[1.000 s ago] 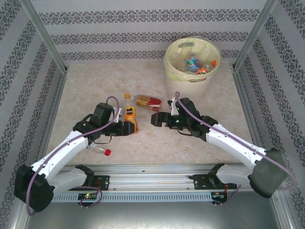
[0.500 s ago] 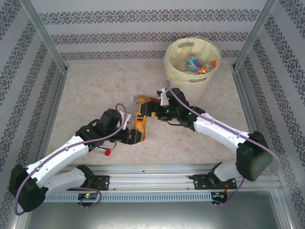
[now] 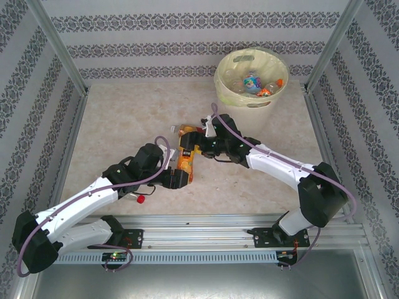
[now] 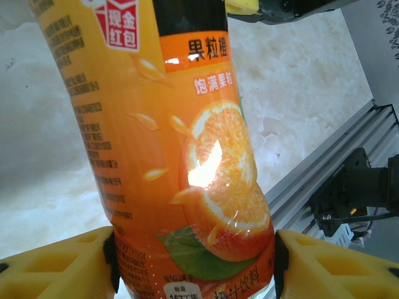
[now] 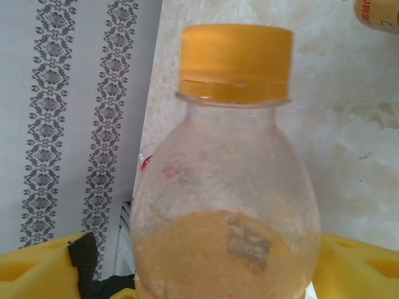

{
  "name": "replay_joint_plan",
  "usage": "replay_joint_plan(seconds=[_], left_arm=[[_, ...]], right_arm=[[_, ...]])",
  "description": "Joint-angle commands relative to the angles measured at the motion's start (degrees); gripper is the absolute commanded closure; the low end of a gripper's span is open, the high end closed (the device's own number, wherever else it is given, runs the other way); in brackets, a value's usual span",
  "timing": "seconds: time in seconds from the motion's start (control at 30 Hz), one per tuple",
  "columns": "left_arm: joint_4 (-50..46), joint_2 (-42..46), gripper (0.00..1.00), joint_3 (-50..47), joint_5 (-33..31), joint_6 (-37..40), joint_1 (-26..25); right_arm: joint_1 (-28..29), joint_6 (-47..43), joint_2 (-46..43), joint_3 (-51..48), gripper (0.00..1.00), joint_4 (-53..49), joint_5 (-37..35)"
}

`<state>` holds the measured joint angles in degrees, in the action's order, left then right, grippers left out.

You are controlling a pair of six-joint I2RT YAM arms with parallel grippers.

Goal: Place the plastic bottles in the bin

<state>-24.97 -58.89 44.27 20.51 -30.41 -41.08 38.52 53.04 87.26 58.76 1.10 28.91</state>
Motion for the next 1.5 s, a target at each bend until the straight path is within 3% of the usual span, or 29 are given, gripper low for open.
replay_joint_plan(seconds=[0.0, 0.3, 0.4, 0.6, 0.7, 1.17, 1.47], left_arm=[[2.91, -0.15, 0.37, 2.02, -1.24, -0.34, -1.27], [2.74, 1.37, 0.36, 2.05, -2.80, 0.01, -1.72], [2.32, 1.40, 0.33, 2.14, -3.34, -0.15, -1.72], [2.53, 3.47, 0.05, 1.26, -6.11, -1.66, -1.66], [3.06, 4.34, 0.00, 1.40, -6.53, -2.08, -1.64], [11.48, 7.47, 0.00, 2.49, -7.28, -1.93, -1.59], [11.58, 8.07, 0.00, 1.70, -7.10, -1.39, -1.63]], right_arm=[[0.49, 1.21, 0.76, 1.60, 0.19, 3.12, 1.11], [0.36, -0.64, -0.34, 0.55, 0.43, 1.44, -2.06], [0.37, -0.98, -1.09, 0.40, 0.45, 1.39, -2.35], [-0.36, -4.17, -4.42, 1.00, 0.46, -2.62, -3.74], [-1.27, -6.96, -7.33, 1.30, 0.46, -5.97, -4.62], [-8.73, -22.54, -23.54, 8.98, 0.46, -26.37, -12.90], [-18.05, -28.36, -21.08, 23.82, 0.46, -32.58, -13.05]])
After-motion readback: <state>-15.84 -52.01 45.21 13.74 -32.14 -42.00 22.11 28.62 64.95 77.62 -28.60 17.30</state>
